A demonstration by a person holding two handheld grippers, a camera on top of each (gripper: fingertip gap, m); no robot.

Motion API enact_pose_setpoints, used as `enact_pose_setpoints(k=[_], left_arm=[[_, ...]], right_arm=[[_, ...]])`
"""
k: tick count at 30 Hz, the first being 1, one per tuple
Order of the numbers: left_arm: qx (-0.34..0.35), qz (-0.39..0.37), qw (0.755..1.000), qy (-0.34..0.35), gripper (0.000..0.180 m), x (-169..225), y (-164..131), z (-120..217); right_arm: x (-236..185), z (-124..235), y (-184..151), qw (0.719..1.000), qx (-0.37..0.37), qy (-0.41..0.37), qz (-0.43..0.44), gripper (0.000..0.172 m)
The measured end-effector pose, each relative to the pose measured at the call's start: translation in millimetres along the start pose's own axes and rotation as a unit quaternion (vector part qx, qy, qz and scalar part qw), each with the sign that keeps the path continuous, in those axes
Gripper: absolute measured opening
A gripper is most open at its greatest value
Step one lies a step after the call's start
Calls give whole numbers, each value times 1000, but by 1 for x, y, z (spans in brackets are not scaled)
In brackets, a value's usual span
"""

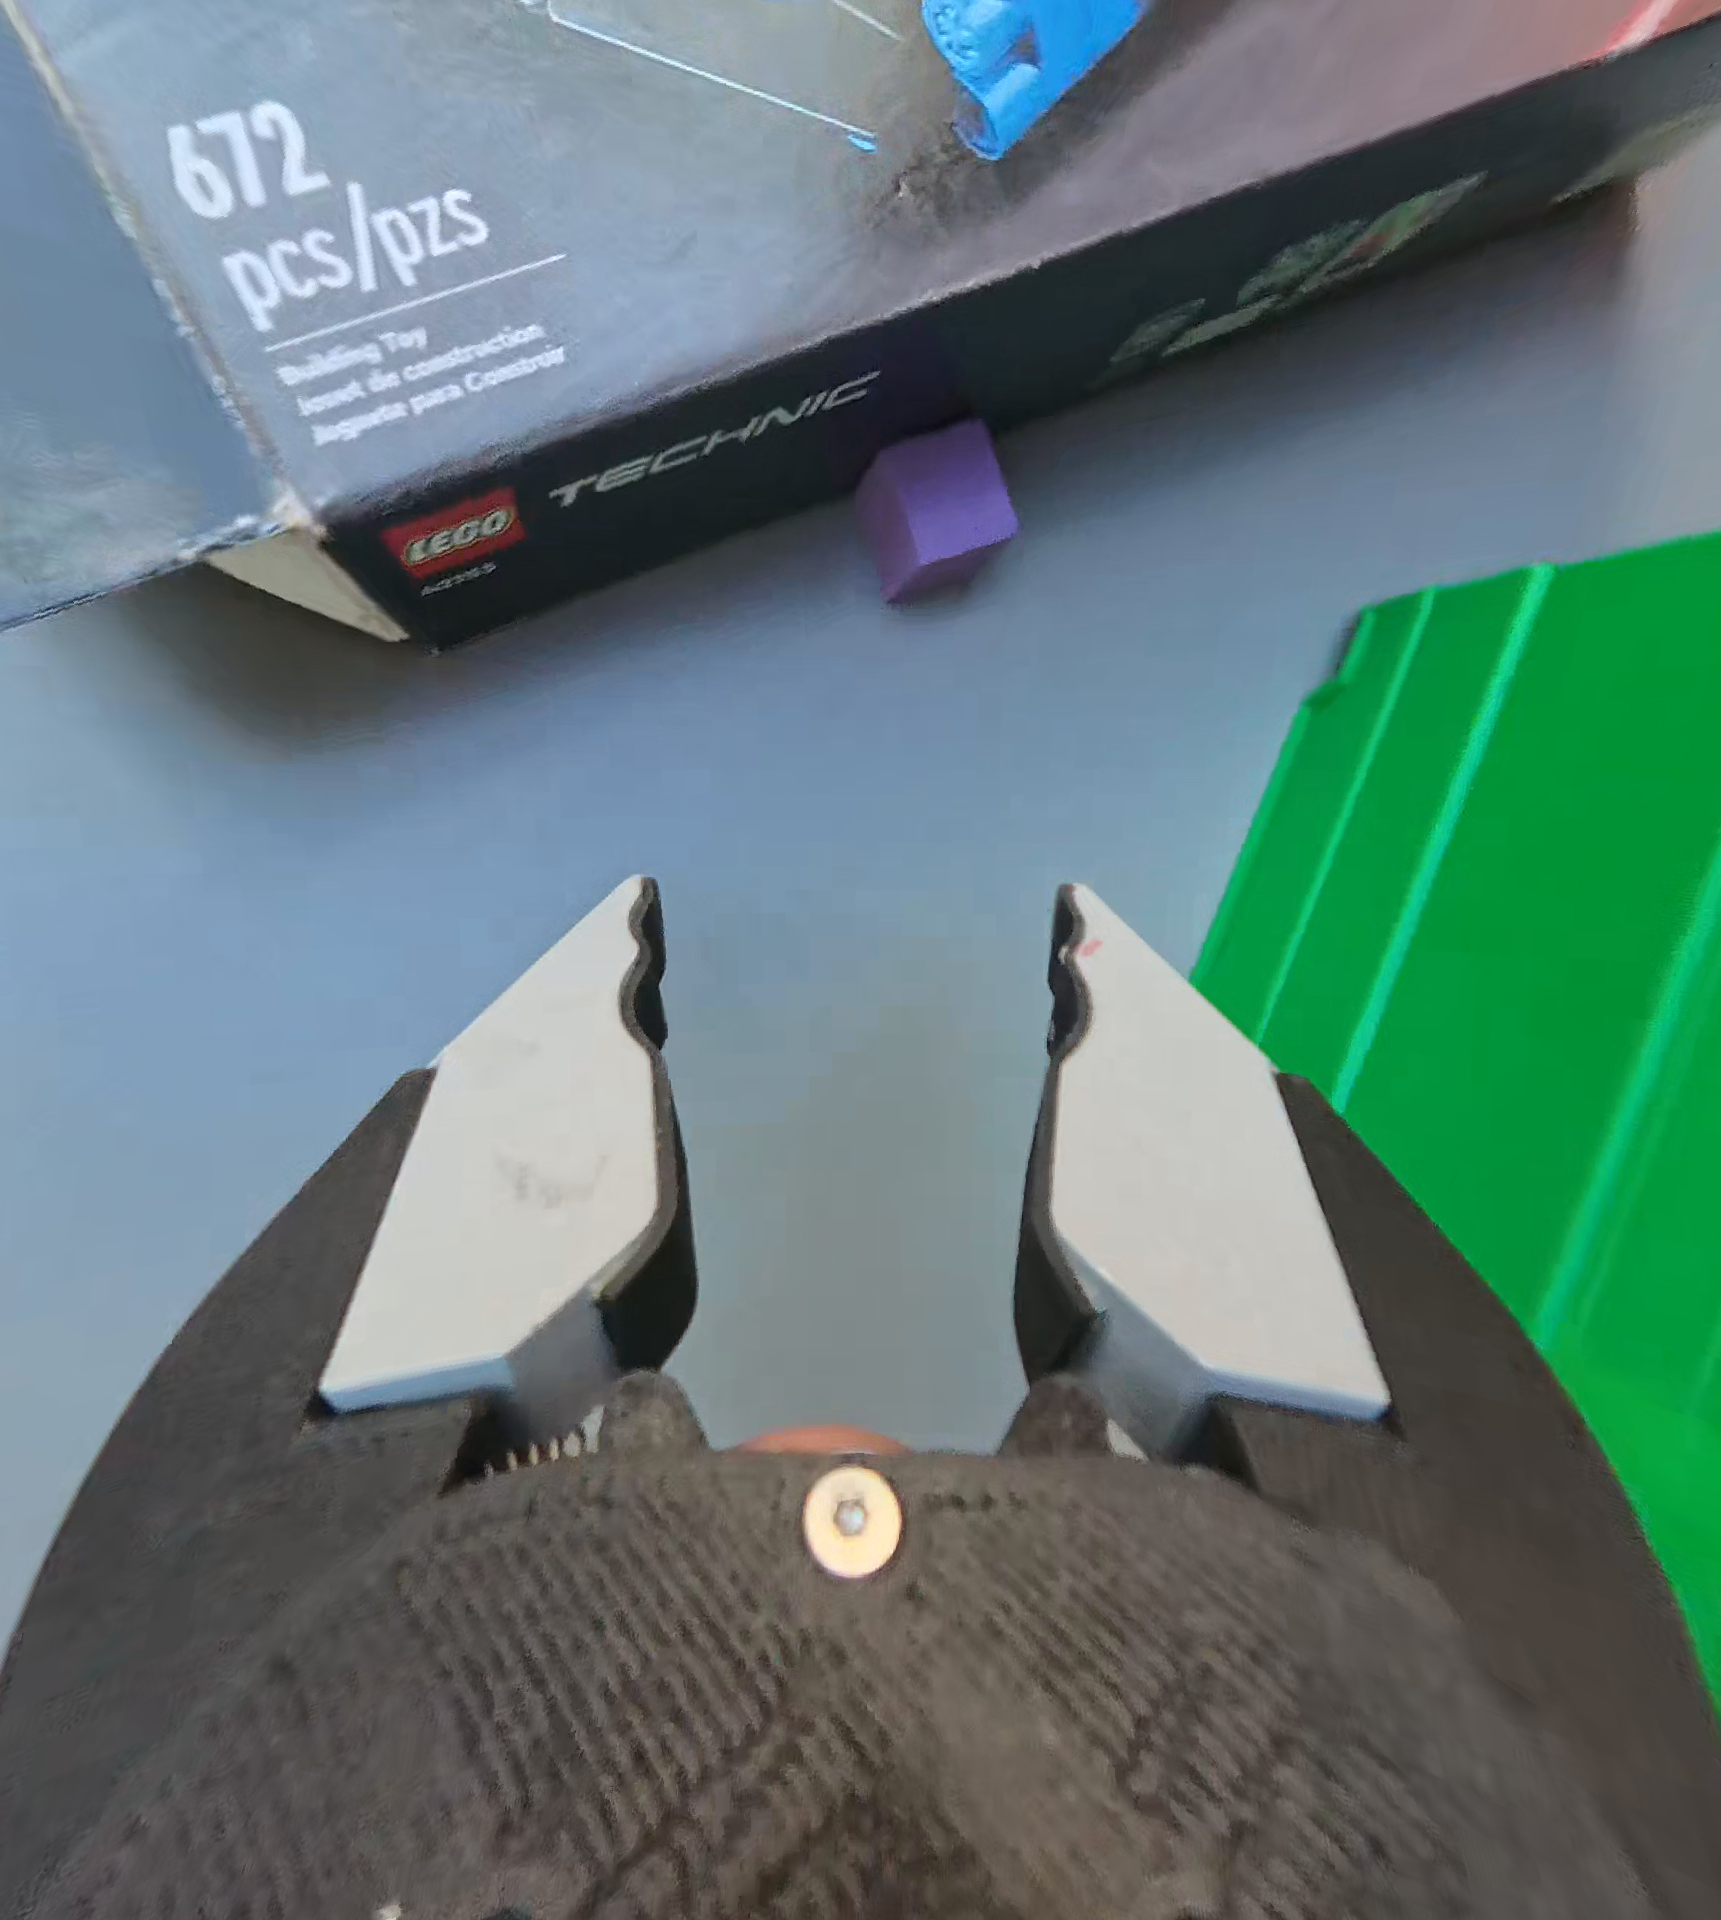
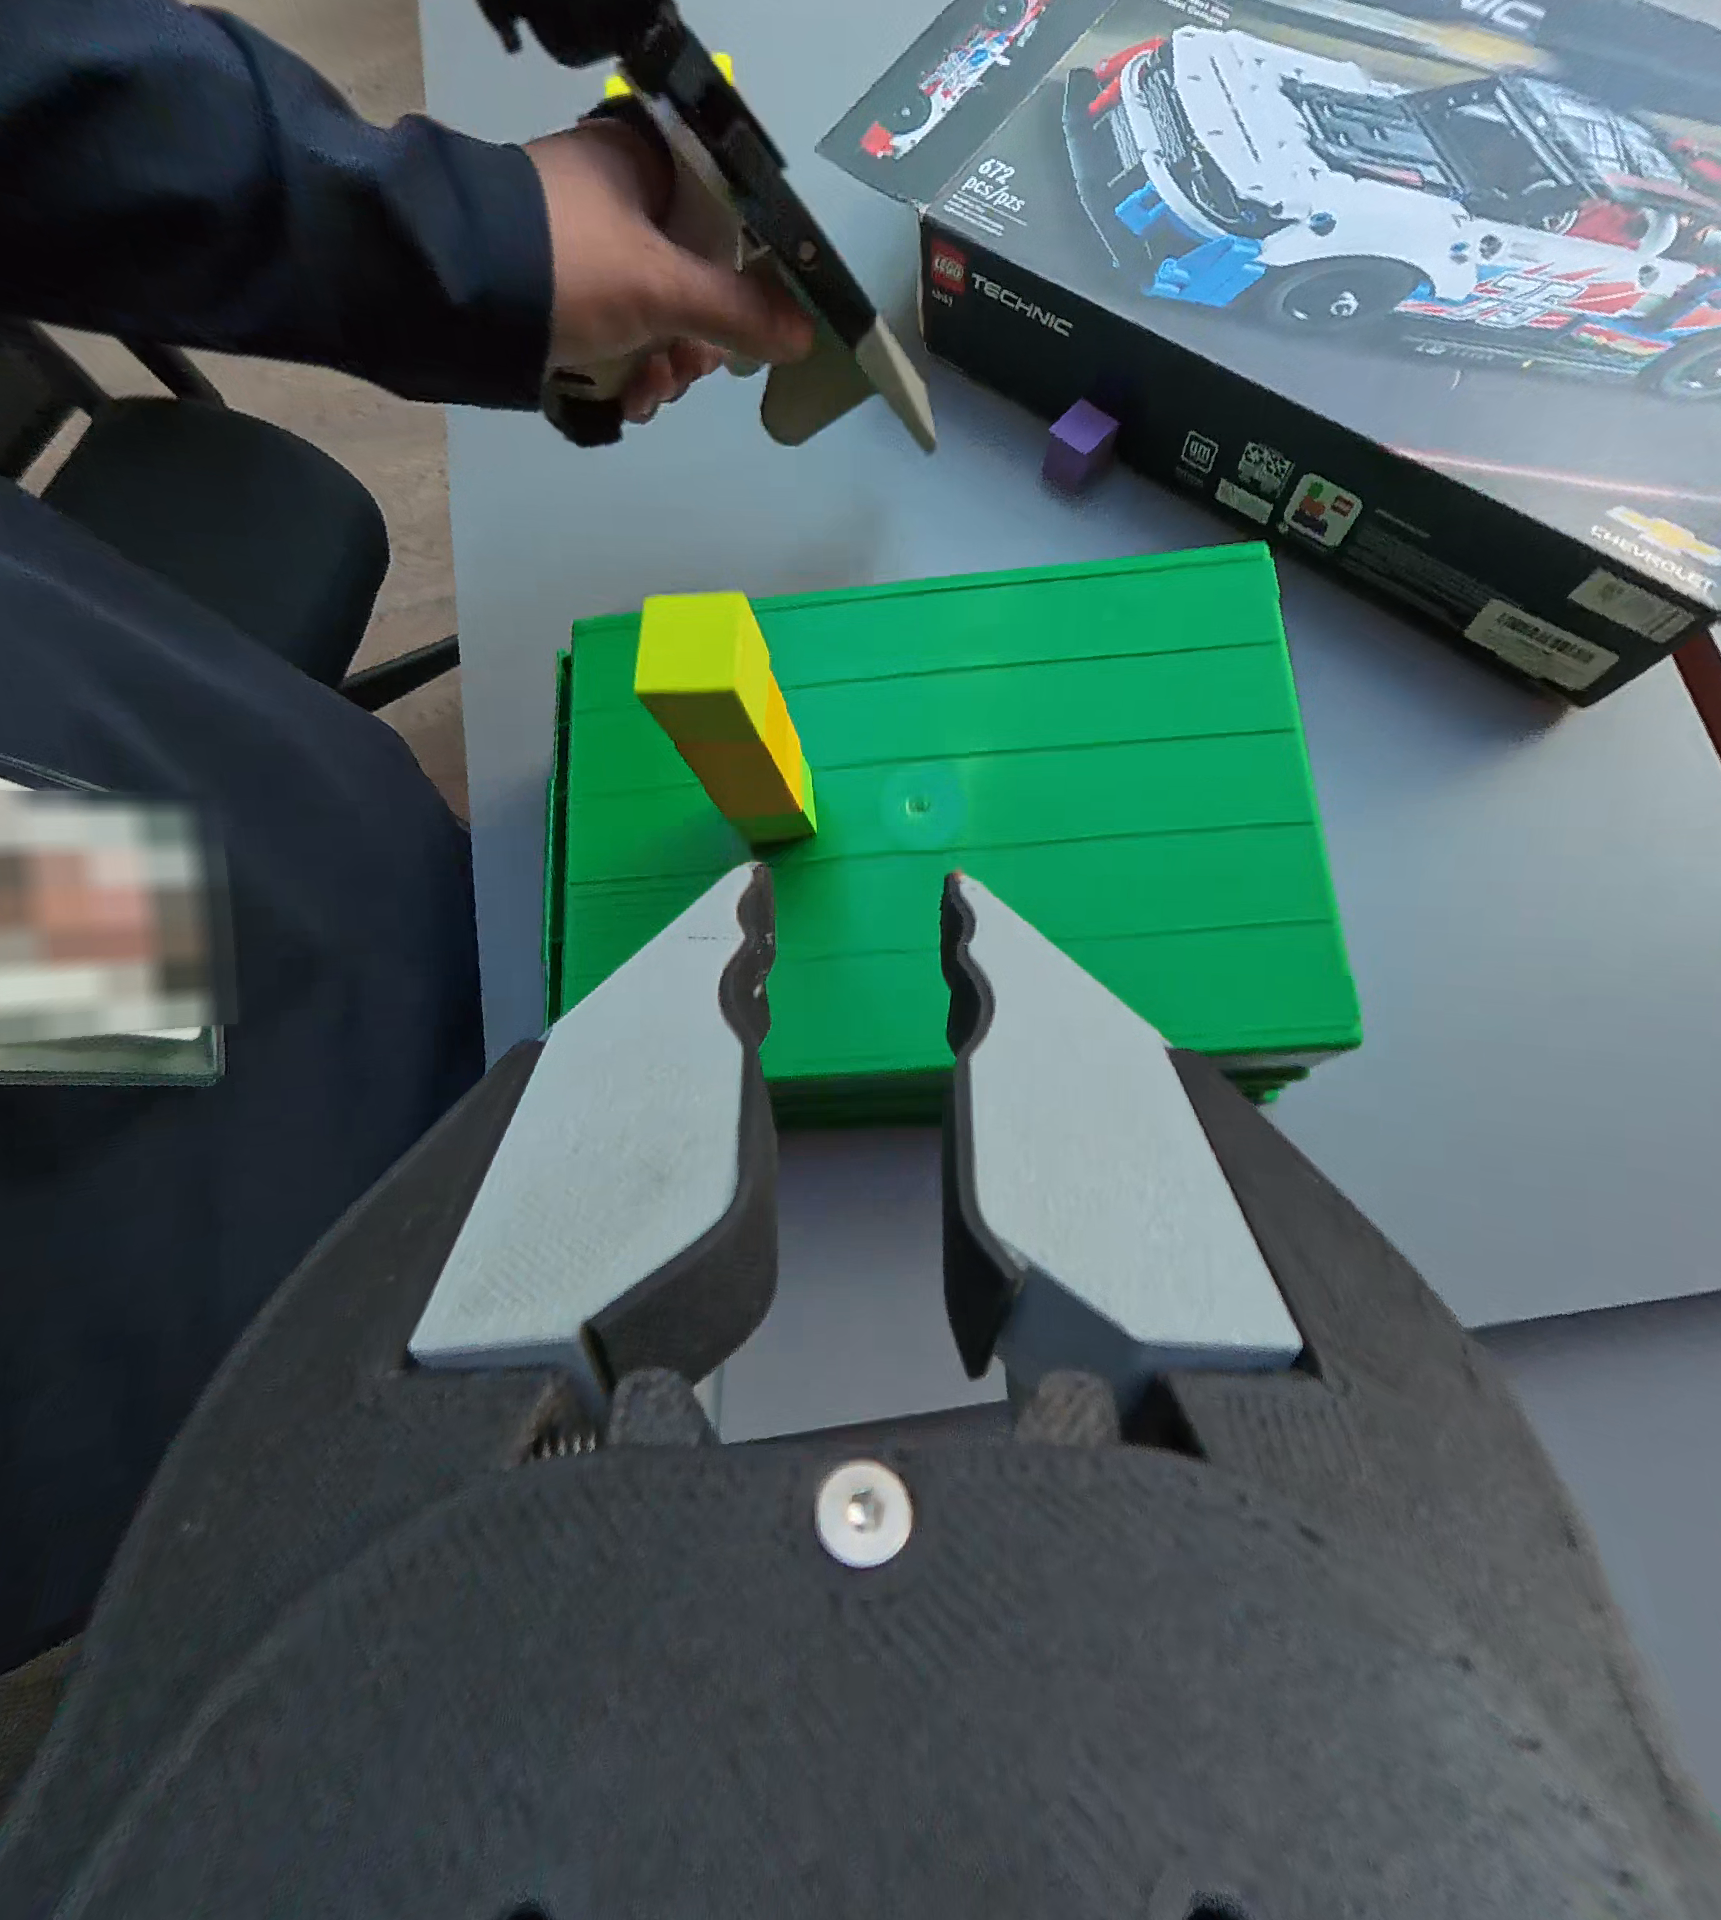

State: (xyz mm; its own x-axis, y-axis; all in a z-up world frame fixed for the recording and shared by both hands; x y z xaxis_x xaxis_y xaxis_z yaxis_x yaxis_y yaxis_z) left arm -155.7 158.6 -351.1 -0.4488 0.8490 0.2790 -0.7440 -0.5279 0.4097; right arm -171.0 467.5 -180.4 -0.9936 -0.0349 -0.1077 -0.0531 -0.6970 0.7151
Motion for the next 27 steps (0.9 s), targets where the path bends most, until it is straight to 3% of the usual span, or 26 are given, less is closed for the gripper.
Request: enact_pose_setpoints(k=[9, 16, 18, 19, 23, 27], left_arm=[[16, 51, 996, 66, 76, 19, 36, -60], [15, 39, 992, 117, 58, 13, 52, -81], [6, 26, 992, 123, 45, 12, 53, -82], [-2, 19, 994, 109, 27, 15, 52, -81], [-10, 24, 997, 75, 26, 27, 30, -71], [26, -50, 998, 8, 26, 43, 9, -38]], right_arm=[[1, 65, -99, 994, -17, -56, -95, 29], [-3, 109, -165, 979, -29, -105, -174, 28], [-4, 116, -171, 976, -23, -113, -183, 27], [-4, 118, -171, 976, -19, -114, -187, 27], [-3, 118, -169, 976, -27, -118, -180, 27], [0, 110, -144, 981, -13, -114, -158, 26]])
Point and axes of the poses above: each gripper's, where its closed fingertips meet, z back along the fingers, y out of its top, x = y × z across the jaws, the point moved 3 cm from there along z, back along the fingers, and after that the axes turned 1 degree about z, right-handed, at the moved point
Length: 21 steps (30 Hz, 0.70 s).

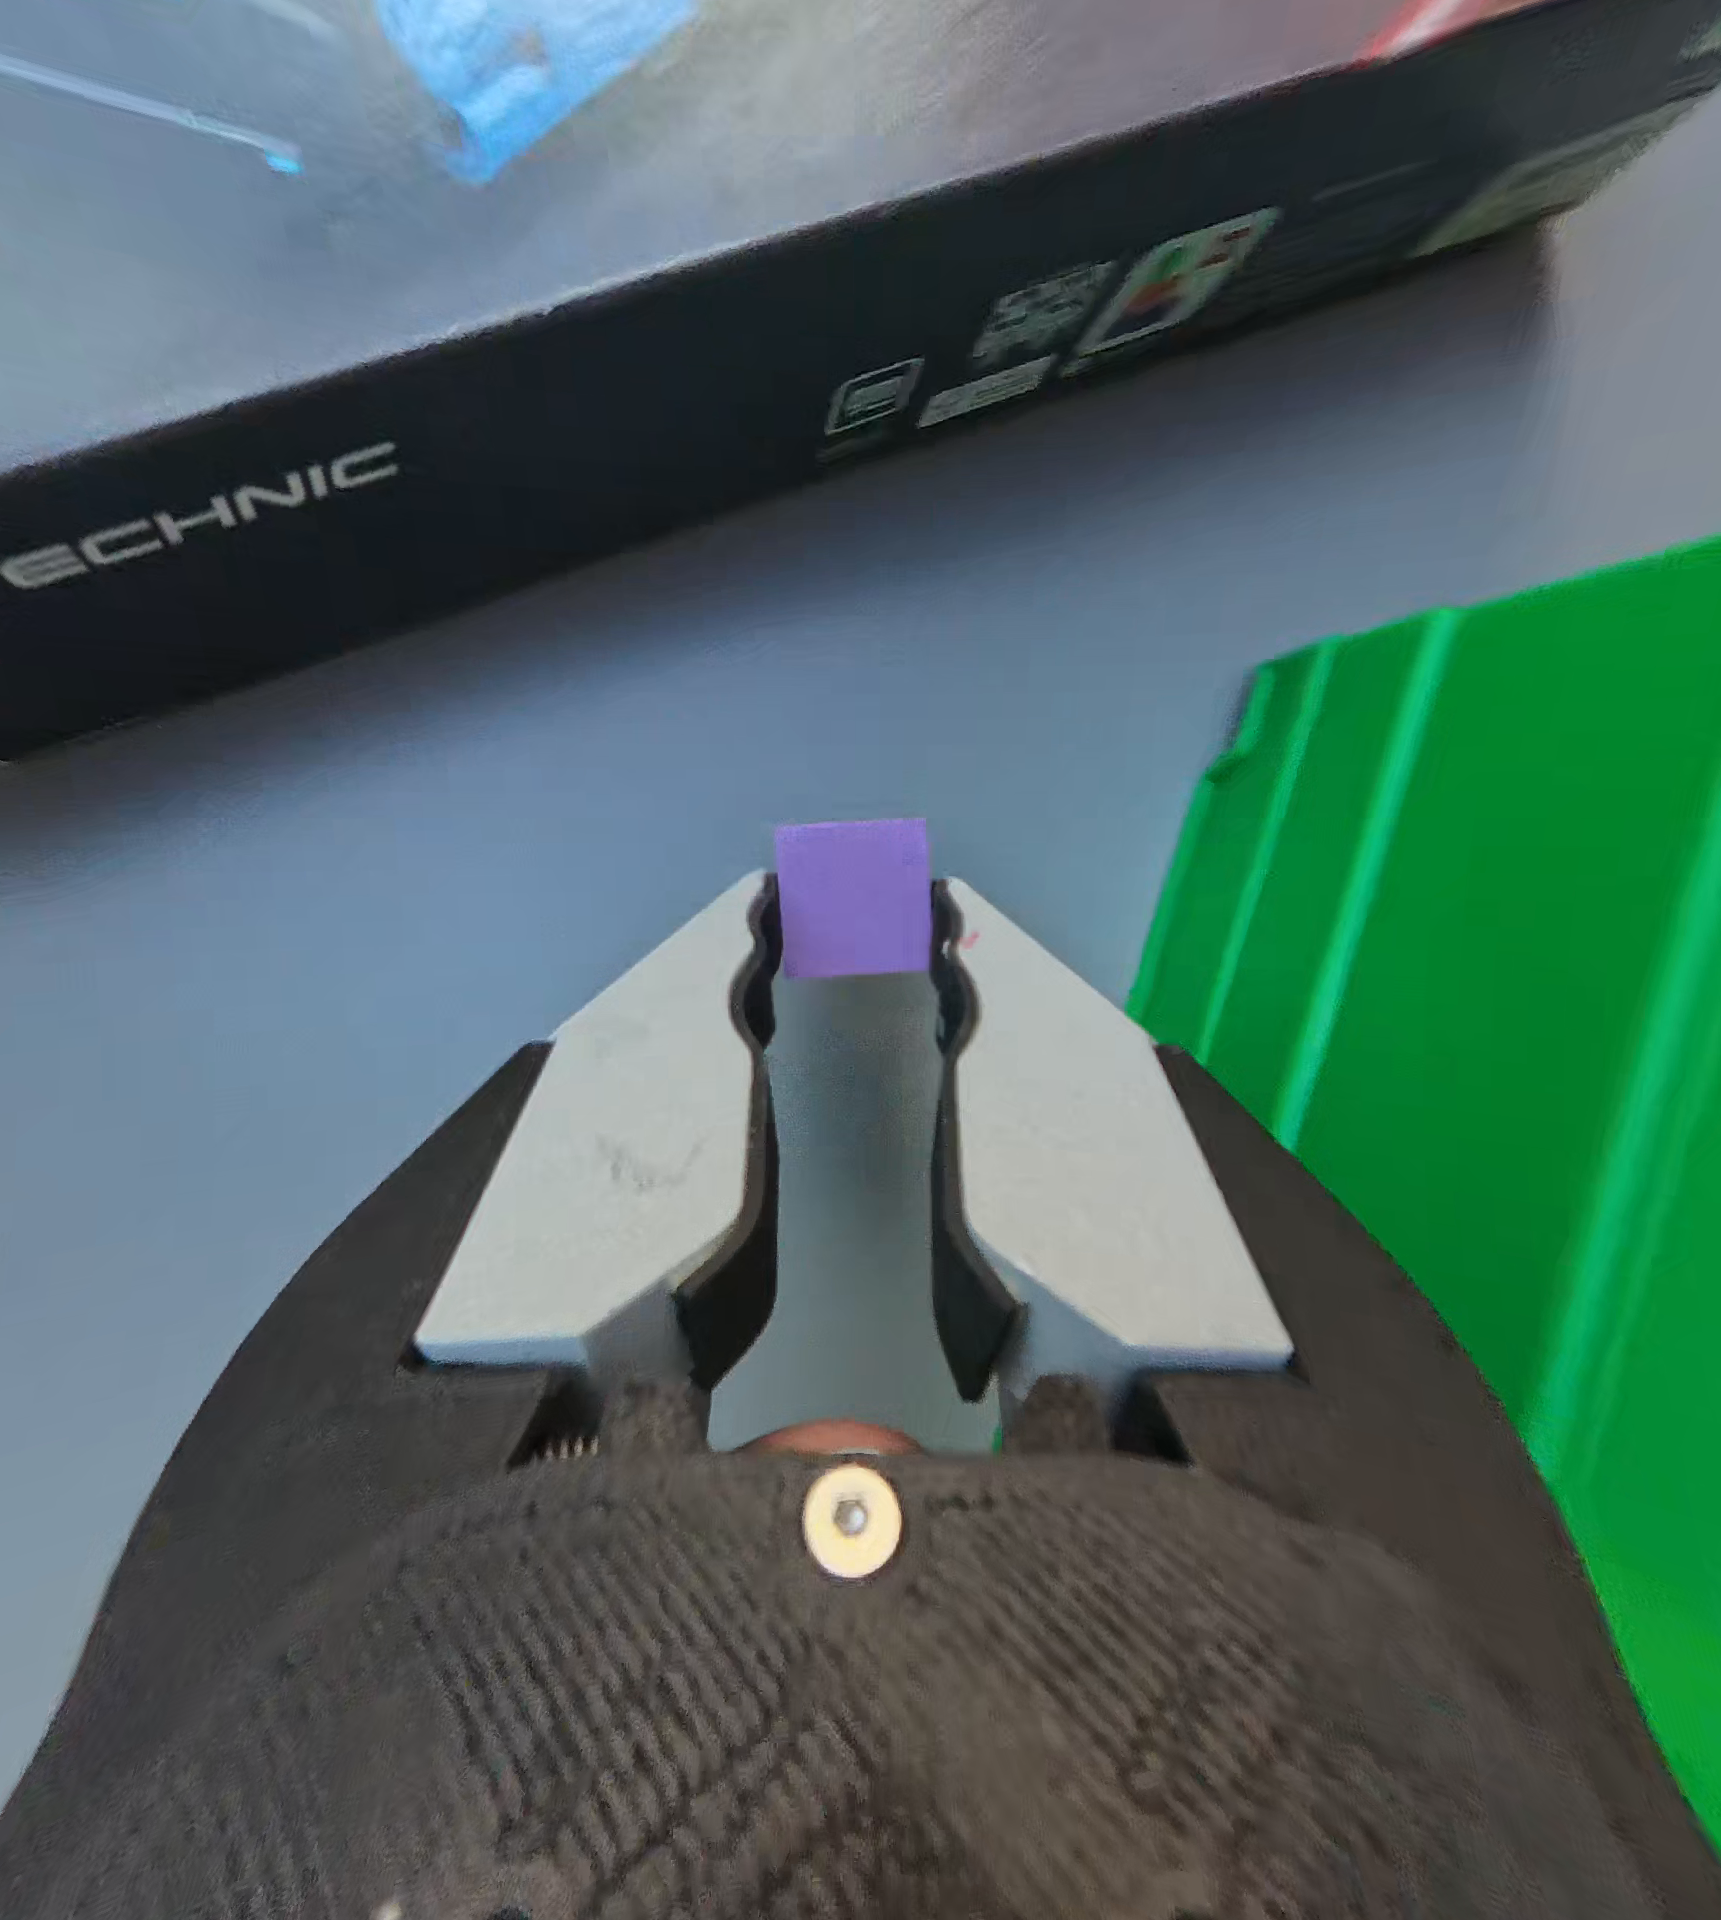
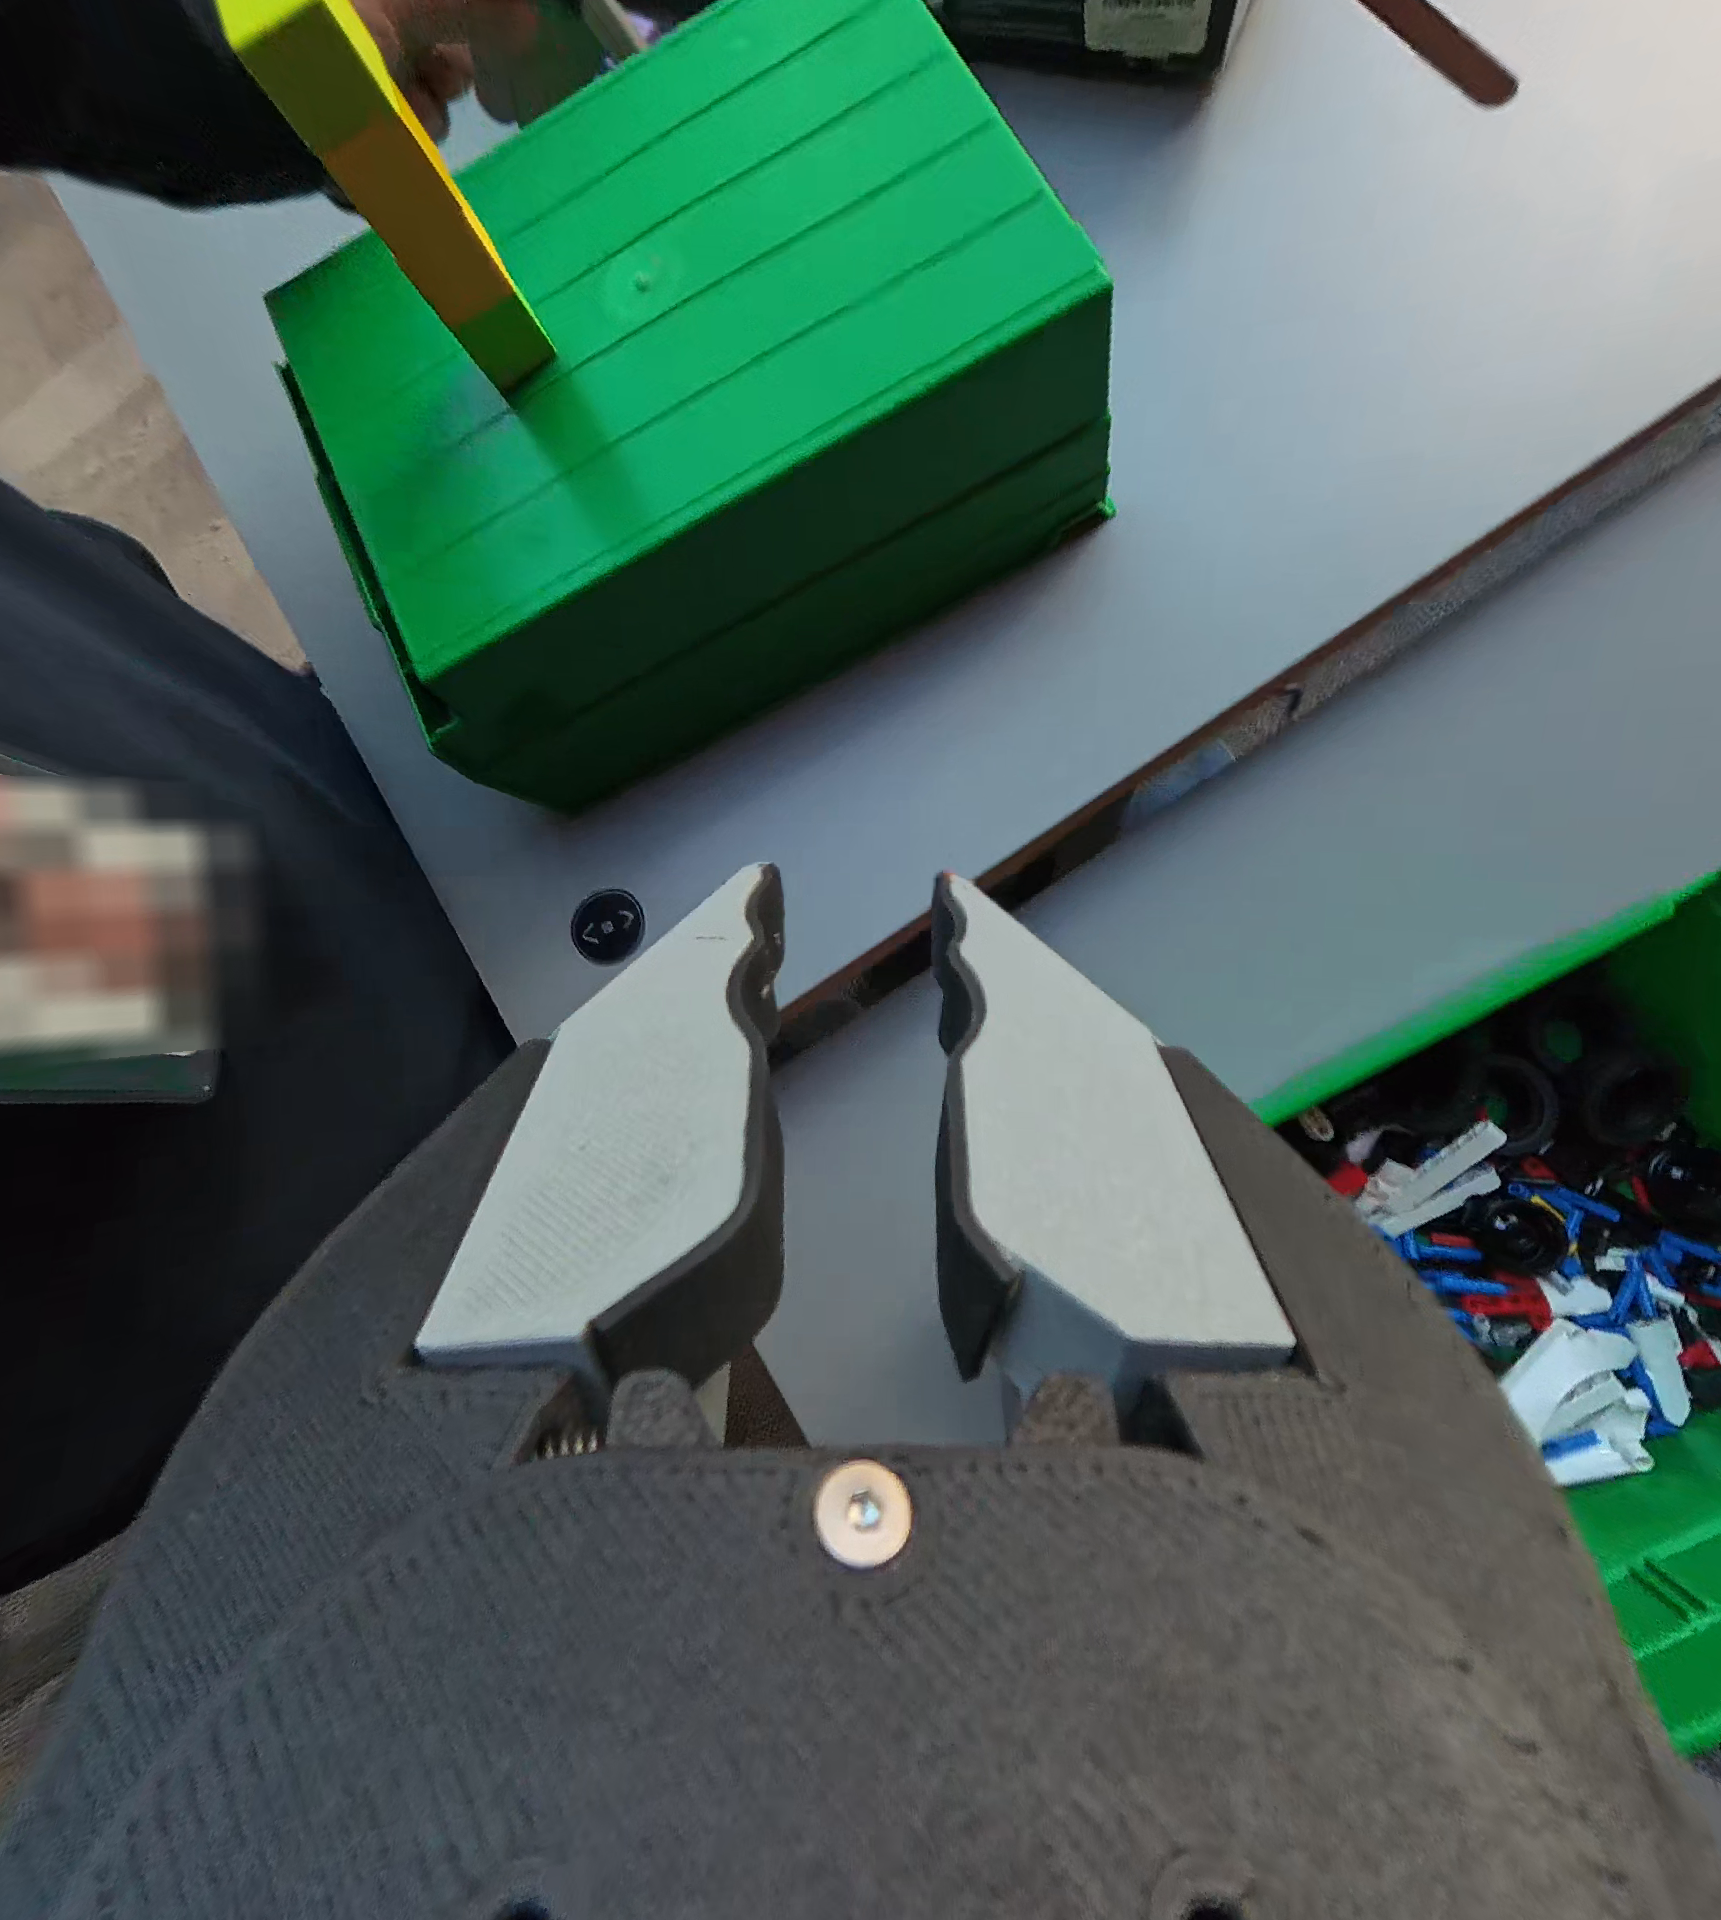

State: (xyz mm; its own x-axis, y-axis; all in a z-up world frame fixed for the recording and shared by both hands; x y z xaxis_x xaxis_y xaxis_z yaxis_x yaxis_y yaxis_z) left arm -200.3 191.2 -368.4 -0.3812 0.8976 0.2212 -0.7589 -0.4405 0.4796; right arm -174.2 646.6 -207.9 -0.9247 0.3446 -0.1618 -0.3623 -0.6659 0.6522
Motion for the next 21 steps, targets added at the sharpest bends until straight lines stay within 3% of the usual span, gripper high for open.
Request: enact_pose_setpoints(k=[3, 5, 9, 13, 17, 21], left_arm=[[65, -92, 991, -66, 26, 15, 12, 47], [109, -179, 968, -136, 26, 41, 26, 90], [208, -381, 871, -231, 26, 103, 41, 193], [285, -517, 769, -245, 26, 129, 28, 265], [334, -578, 703, -245, 26, 117, 7, 310], [364, -627, 649, -229, 26, 92, -13, 334]], right_arm=[[-14, -8, 31, 999, 21, 20, 15, 25], [-31, -11, 63, 998, 41, 37, 22, 25], [-83, -18, 147, 987, 128, 95, 18, 24], [-141, -39, 216, 970, 174, 171, -21, 32], [-190, -62, 260, 959, 179, 213, -50, 39], [-233, -83, 279, 953, 145, 256, -74, 43]])
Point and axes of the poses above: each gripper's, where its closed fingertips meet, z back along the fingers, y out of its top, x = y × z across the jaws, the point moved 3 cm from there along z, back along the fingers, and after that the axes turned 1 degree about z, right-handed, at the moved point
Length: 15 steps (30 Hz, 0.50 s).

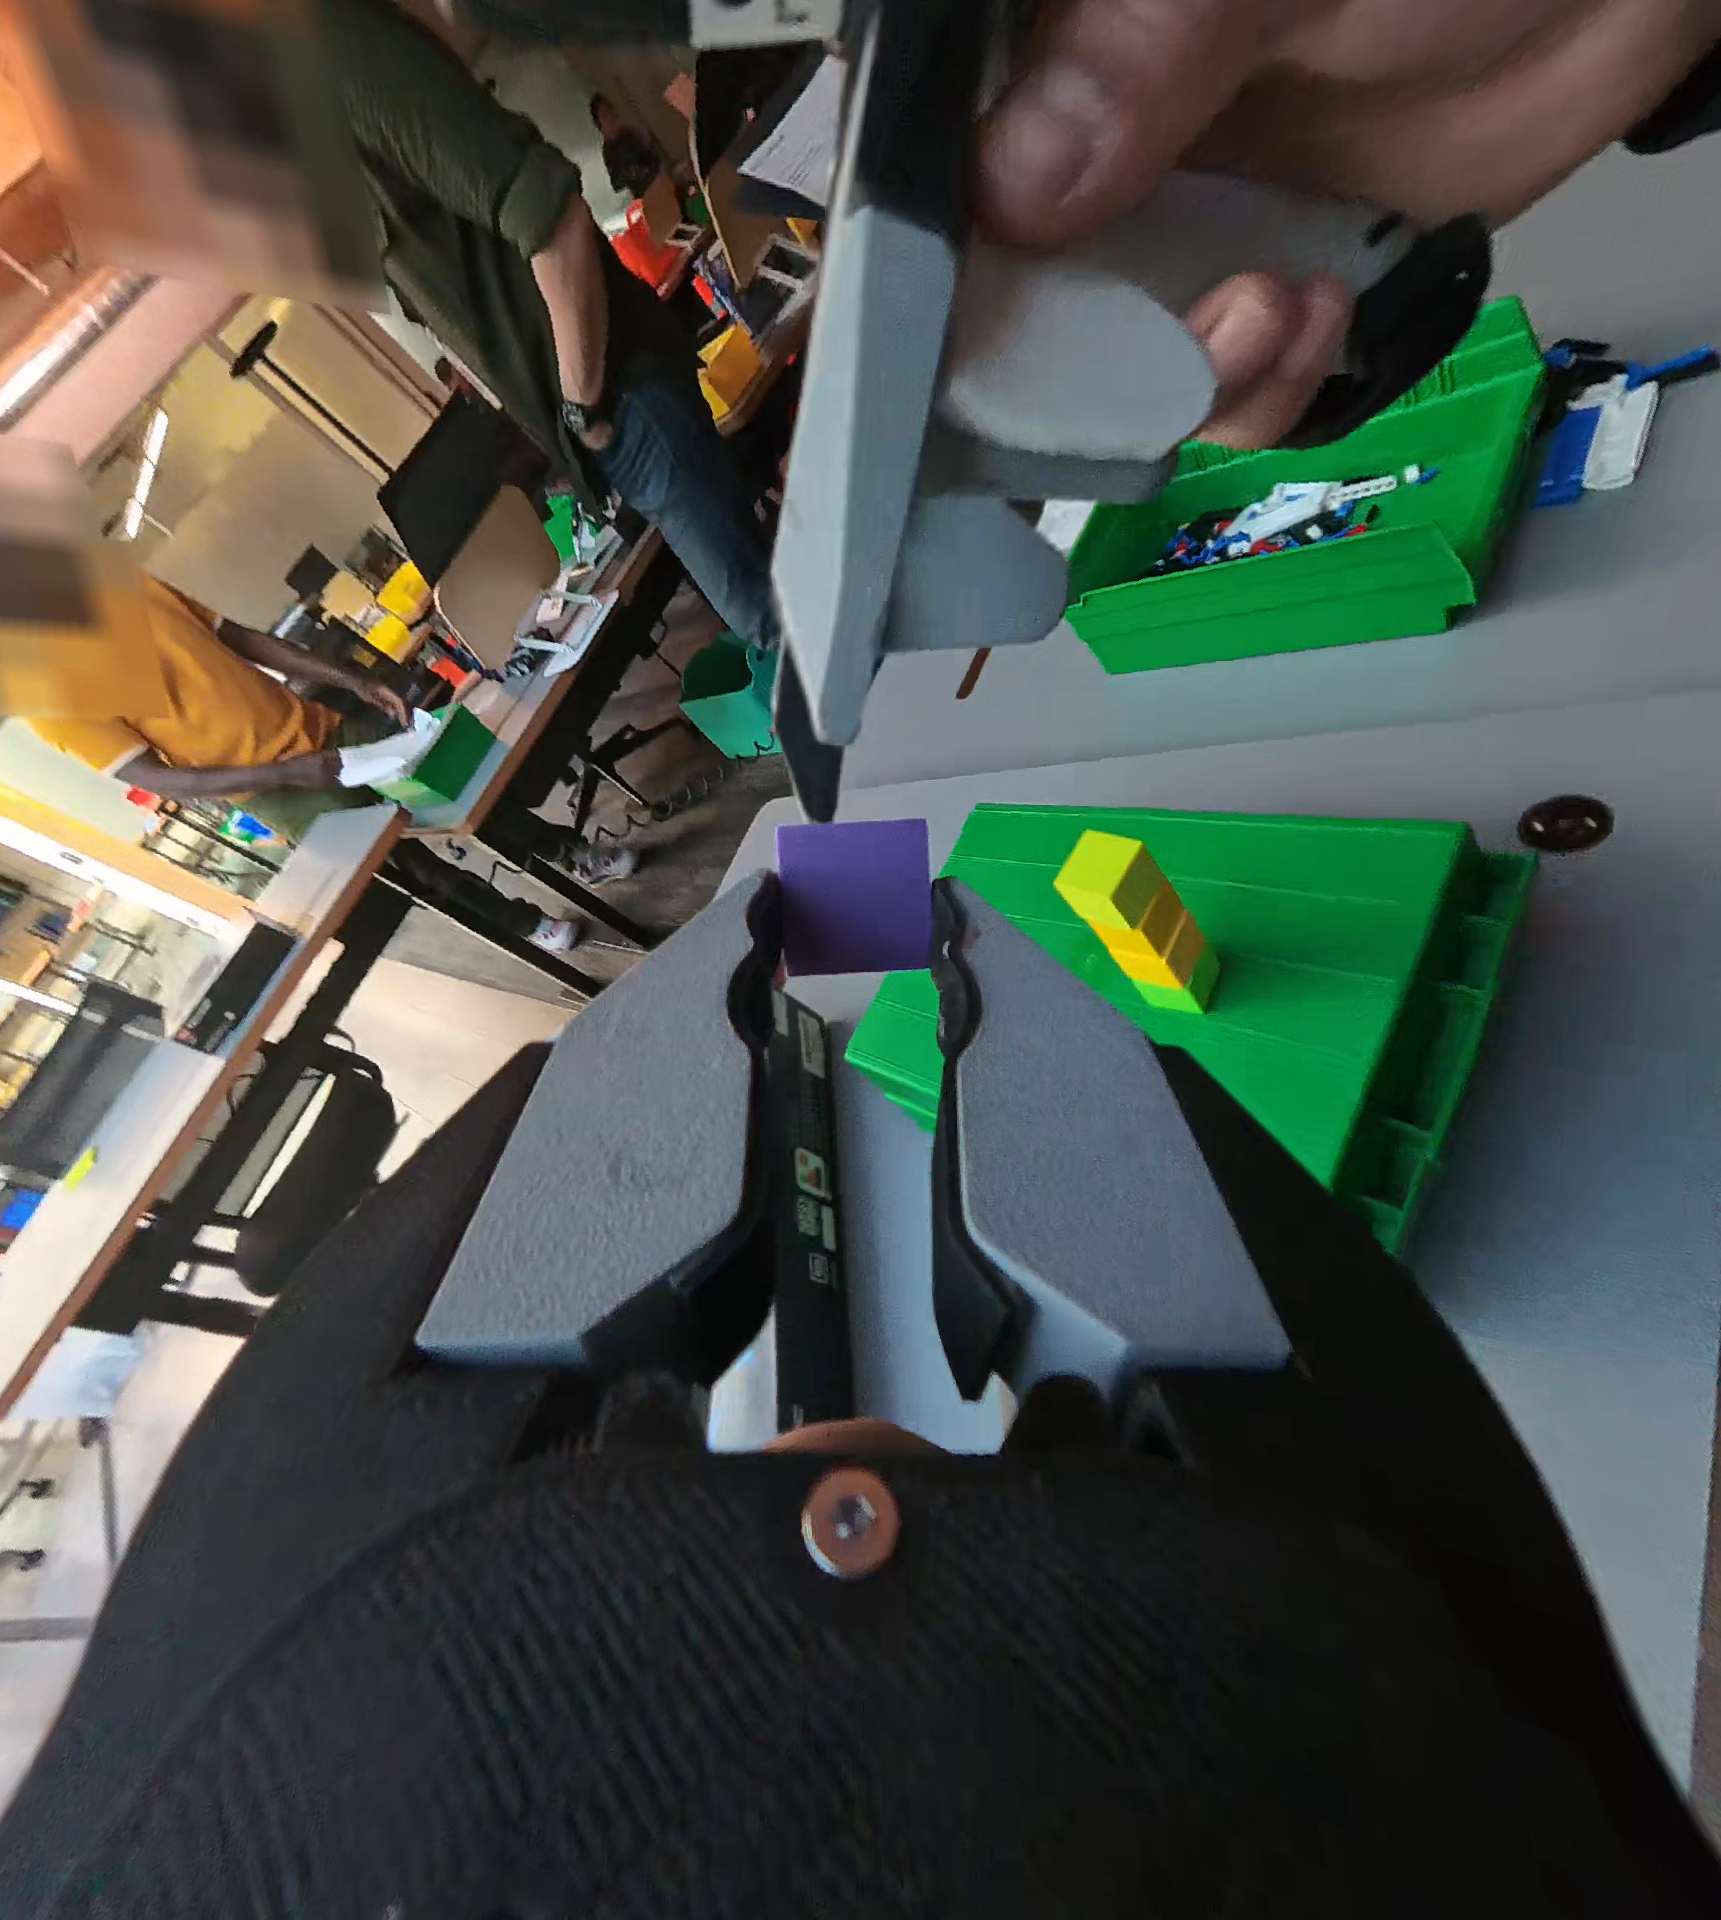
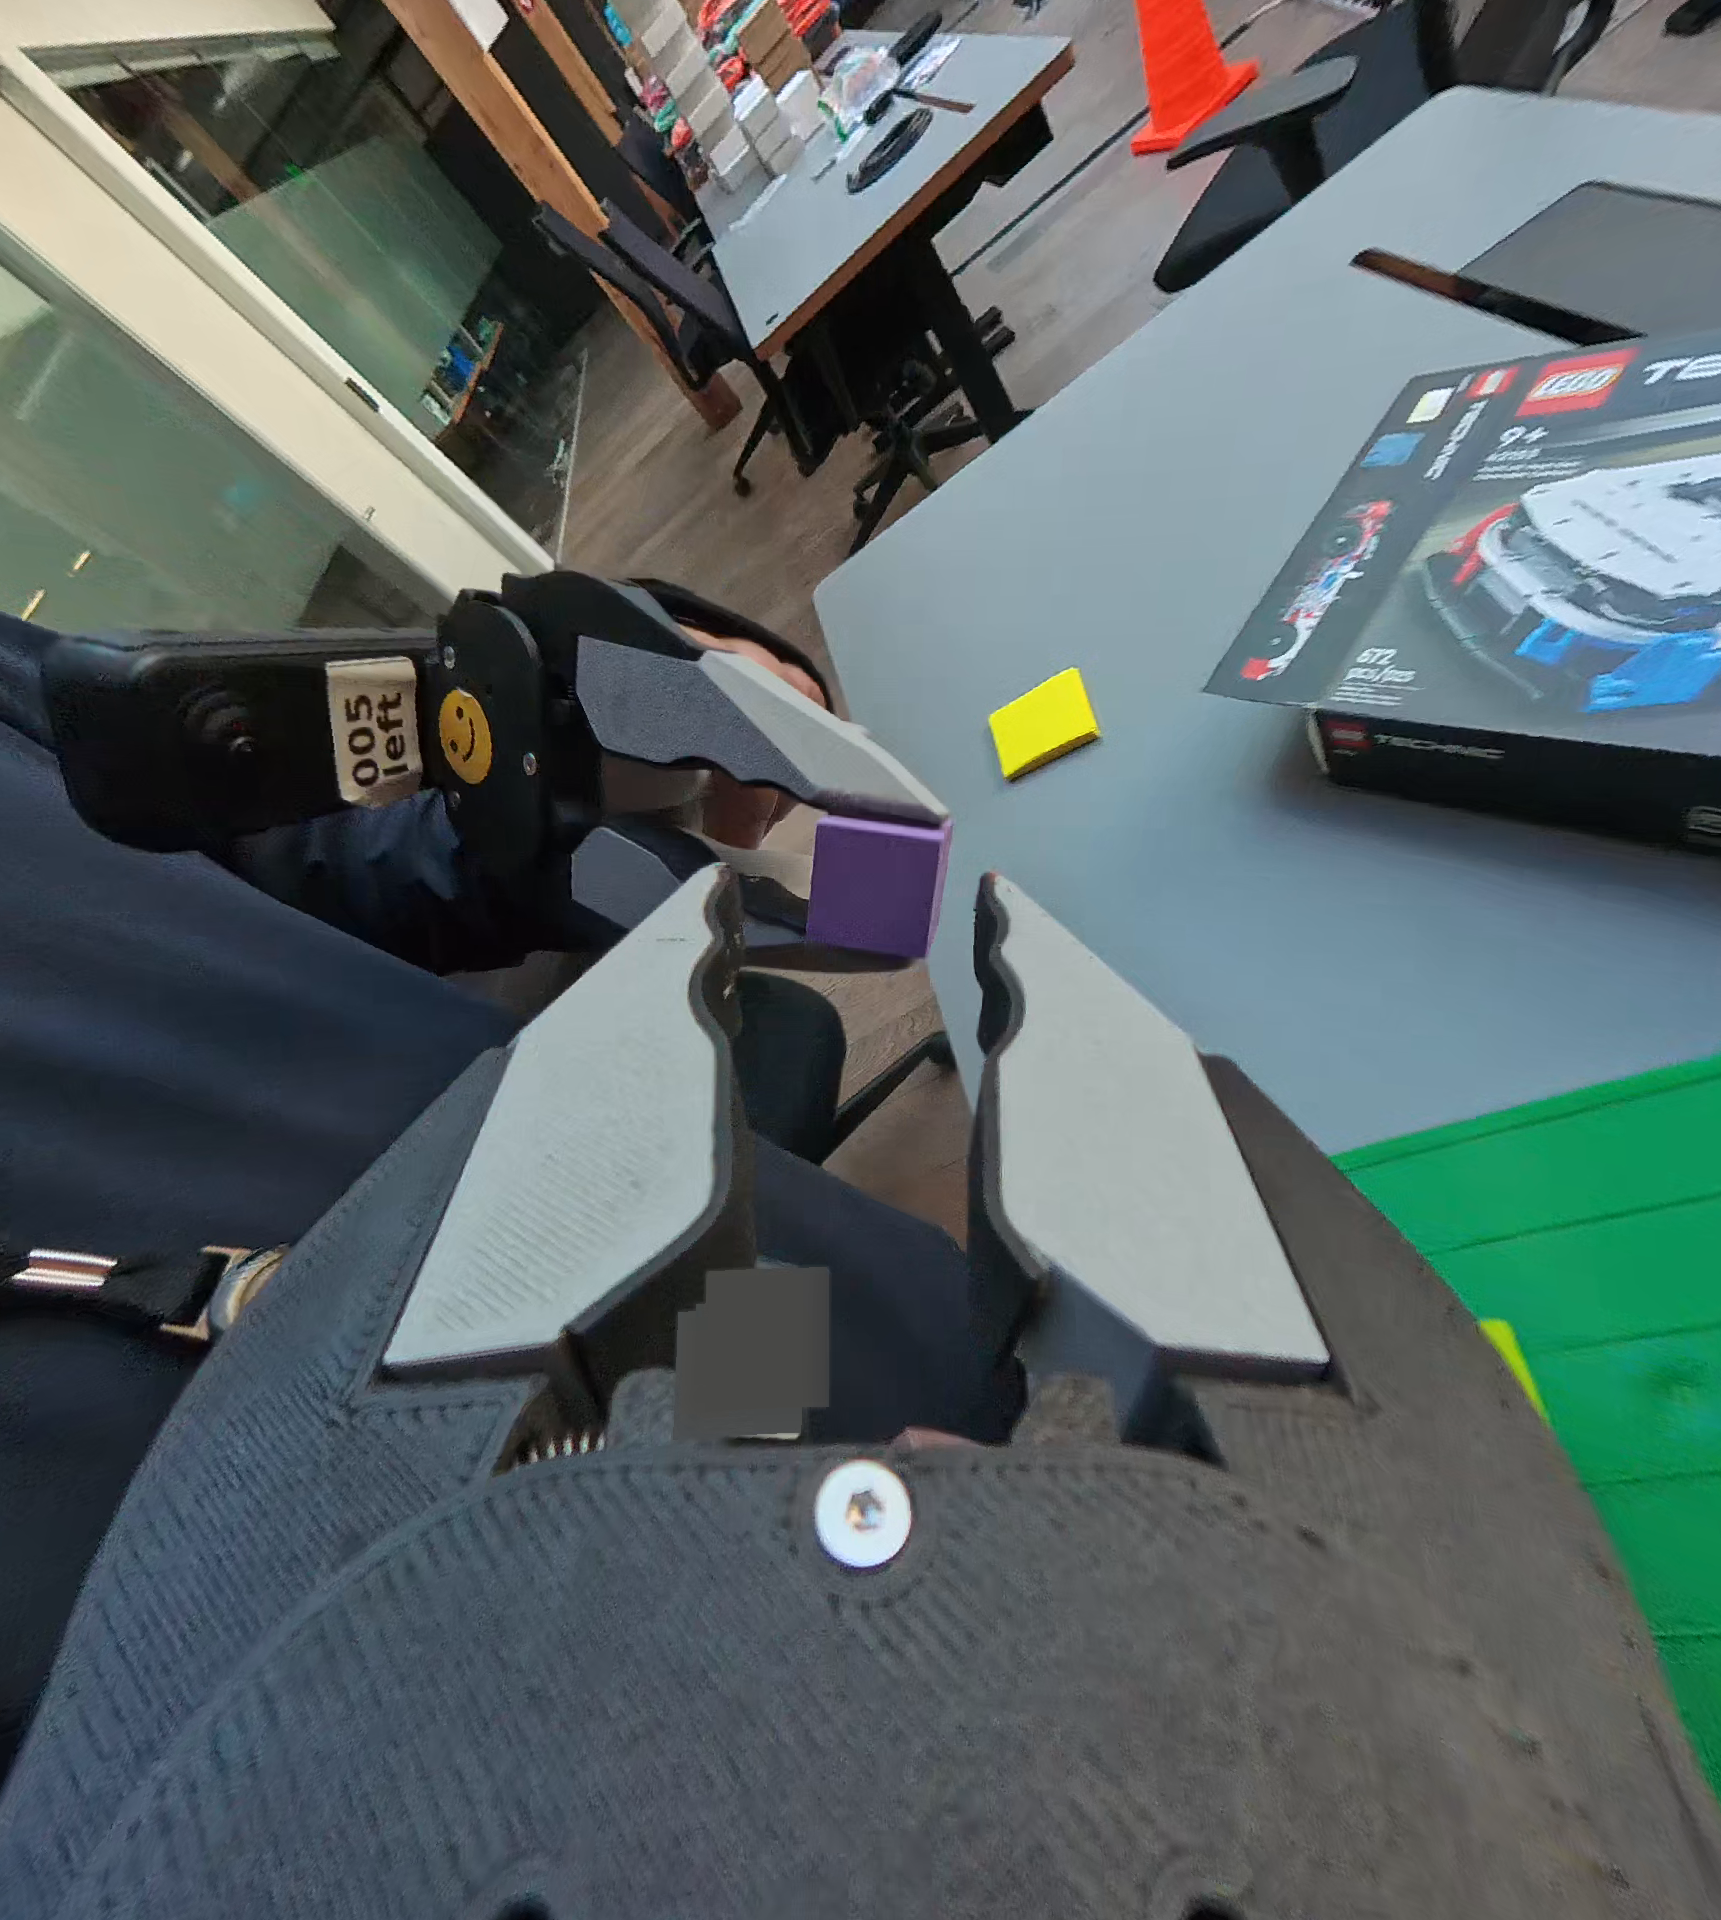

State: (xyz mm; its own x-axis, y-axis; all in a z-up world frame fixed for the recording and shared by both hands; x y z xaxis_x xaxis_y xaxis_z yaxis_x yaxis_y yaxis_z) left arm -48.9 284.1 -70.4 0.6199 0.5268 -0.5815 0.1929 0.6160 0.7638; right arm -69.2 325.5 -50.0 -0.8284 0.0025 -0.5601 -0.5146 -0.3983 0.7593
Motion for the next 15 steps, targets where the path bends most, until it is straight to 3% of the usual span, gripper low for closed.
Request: enact_pose_setpoints(k=[7, 15], left_arm=[[6, -10, 1000, 7, 26, 8, -14, 27], [52, 12, 998, 32, 26, 2, 5, 34]], right_arm=[[-14, -42, -16, 995, -72, -60, 36, 25], [-28, -33, -6, 999, -25, -28, 21, 24]])
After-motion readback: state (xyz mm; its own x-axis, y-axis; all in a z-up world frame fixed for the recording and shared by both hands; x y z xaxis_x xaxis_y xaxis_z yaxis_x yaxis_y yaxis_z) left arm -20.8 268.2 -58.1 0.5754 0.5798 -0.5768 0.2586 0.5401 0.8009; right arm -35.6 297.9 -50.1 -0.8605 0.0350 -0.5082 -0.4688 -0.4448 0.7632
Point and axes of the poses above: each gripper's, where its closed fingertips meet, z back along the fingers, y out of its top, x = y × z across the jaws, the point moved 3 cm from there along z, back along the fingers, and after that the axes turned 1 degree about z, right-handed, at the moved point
